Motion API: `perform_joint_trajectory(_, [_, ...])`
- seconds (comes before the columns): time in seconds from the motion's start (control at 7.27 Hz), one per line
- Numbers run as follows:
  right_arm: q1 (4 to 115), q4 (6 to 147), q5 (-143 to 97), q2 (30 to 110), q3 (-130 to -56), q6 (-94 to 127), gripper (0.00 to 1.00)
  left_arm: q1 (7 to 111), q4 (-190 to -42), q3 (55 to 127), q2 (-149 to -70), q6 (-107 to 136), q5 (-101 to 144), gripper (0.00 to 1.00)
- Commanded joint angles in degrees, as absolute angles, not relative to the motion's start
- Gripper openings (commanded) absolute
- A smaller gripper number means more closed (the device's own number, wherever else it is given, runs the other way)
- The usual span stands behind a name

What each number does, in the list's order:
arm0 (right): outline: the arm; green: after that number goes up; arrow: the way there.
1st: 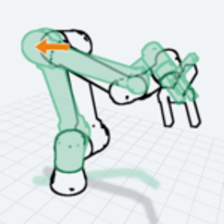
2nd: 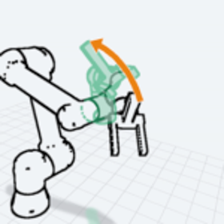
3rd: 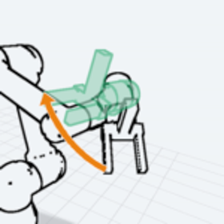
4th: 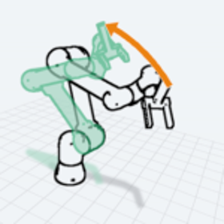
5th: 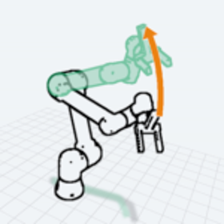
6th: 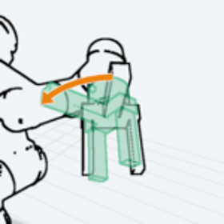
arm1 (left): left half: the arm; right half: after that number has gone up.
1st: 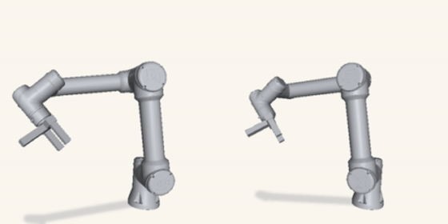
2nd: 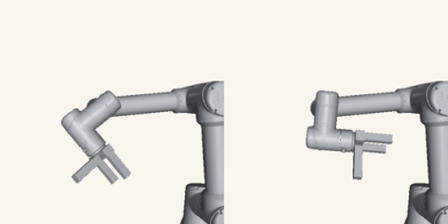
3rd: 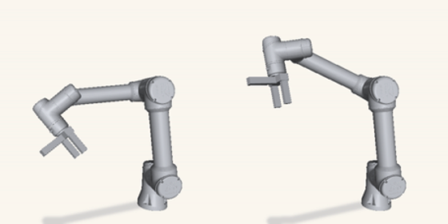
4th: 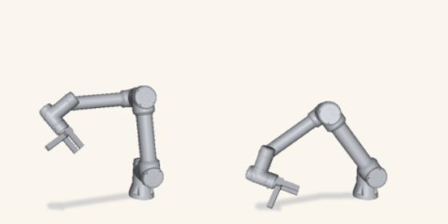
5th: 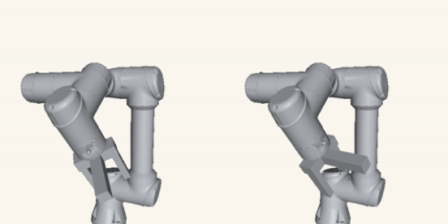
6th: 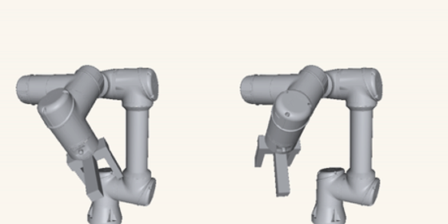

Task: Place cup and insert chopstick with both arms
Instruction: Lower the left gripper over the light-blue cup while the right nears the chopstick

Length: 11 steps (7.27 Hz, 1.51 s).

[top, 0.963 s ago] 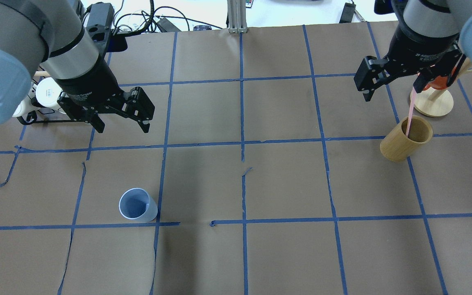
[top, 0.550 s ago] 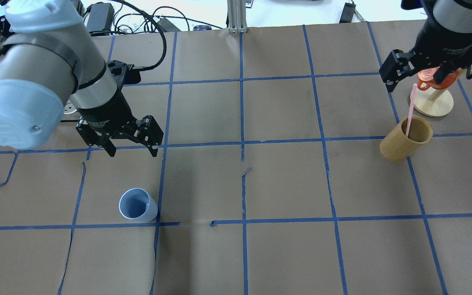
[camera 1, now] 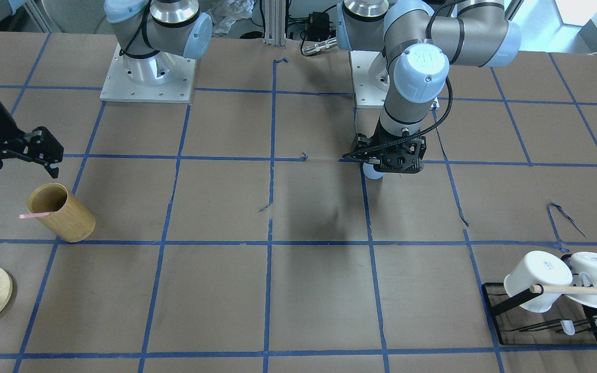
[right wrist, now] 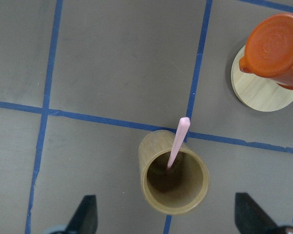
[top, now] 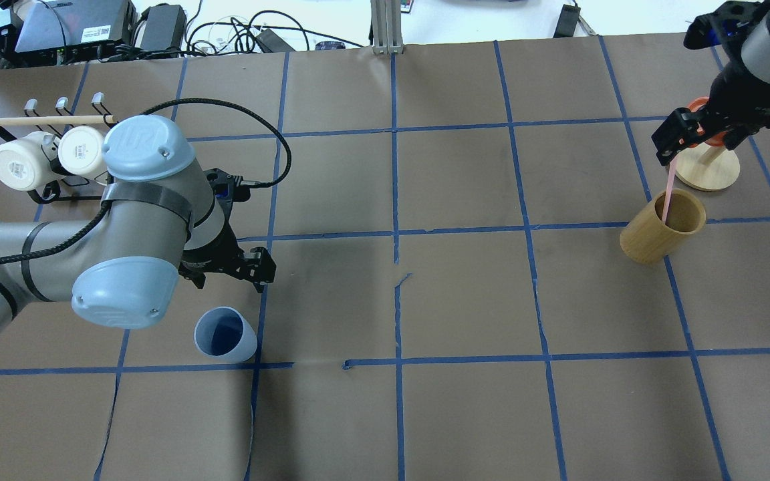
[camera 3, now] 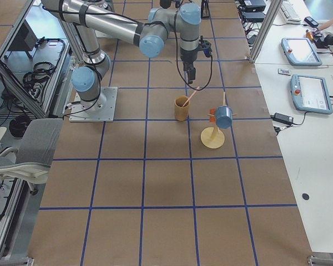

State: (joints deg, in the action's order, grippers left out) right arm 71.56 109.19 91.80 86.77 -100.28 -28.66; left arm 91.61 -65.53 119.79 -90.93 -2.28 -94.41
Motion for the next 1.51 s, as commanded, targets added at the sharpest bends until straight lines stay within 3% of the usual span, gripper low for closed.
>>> perform_joint_trajectory(0.0, [70.31, 113.90, 89.84, 84.21, -101.34, -29.53, 1.00, 91.58, -64.95, 120.50, -92.72, -1.76, -94.75, 1.00])
perform_joint_trajectory(0.28, [70.31, 114.43, 88.07, 84.11, -101.34, -29.18, 0.87, 91.67, -65.39, 120.32, -92.99, -1.76, -94.75, 1.00])
perform_joint_trajectory(0.55, [70.23, 114.96, 86.23, 82.98, -101.69, -29.27, 0.83, 91.76, -65.74, 119.89, -92.64, -1.67, -93.95, 1.00])
perform_joint_trajectory(0.96, [69.35, 118.20, 87.09, 81.13, -101.78, -28.92, 0.70, 92.02, -83.52, 112.26, -91.58, 8.31, -93.26, 1.00])
perform_joint_trajectory(1.38, [69.26, 118.13, 86.92, 81.21, -101.78, -27.16, 0.37, 92.29, -83.33, 115.73, -93.16, 9.93, -88.95, 0.97])
